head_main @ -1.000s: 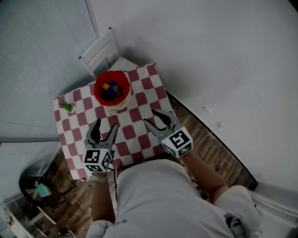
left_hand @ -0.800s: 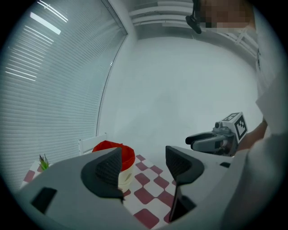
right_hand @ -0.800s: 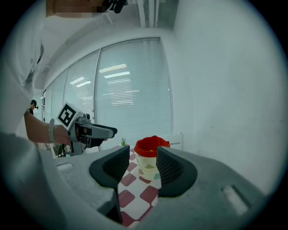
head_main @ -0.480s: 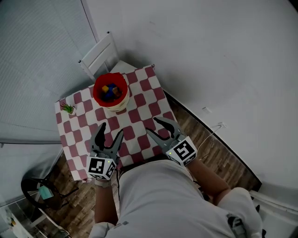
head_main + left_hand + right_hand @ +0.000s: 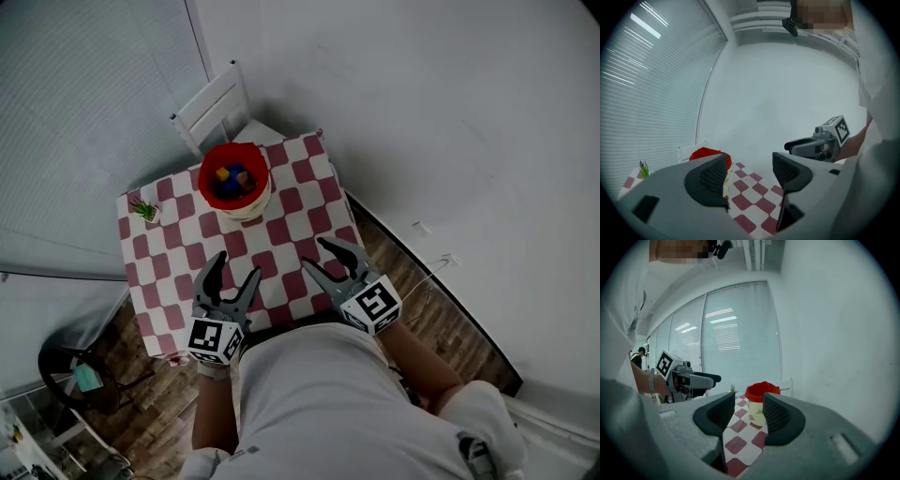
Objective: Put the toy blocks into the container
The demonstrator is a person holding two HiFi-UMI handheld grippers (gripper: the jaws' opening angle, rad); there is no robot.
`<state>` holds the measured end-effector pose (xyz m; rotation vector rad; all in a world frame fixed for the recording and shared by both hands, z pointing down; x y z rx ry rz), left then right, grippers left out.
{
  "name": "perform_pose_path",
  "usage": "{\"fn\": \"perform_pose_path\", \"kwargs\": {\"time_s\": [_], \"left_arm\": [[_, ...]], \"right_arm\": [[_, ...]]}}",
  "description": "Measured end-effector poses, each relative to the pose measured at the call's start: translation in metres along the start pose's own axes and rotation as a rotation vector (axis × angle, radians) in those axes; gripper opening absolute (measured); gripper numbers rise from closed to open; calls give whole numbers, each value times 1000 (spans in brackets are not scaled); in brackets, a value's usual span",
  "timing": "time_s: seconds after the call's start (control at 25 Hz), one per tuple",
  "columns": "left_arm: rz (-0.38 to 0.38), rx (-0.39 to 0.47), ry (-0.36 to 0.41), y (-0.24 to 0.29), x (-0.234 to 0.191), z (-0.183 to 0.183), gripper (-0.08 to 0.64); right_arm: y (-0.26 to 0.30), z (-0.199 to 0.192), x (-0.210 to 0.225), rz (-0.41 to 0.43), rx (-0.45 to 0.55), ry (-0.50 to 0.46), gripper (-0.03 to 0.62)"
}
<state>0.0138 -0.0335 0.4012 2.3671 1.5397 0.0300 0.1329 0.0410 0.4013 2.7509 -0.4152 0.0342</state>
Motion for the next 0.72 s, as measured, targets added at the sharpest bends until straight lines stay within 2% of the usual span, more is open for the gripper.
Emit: {"fn": "perform_pose_path", "kwargs": {"time_s": [0.72], "left_arm": [[9,6,-38,-26,-29,-5,296]], "right_arm": [[28,6,-24,18,2,21,170]]}}
Point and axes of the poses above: the fingertips, and each gripper's own axes: y forward along the fingers, x to its right, z out of its top, the point moved 1 cm from there along -y, backward along the fingers, and after that the axes turned 5 degrees about -x, right-handed, at the moved point
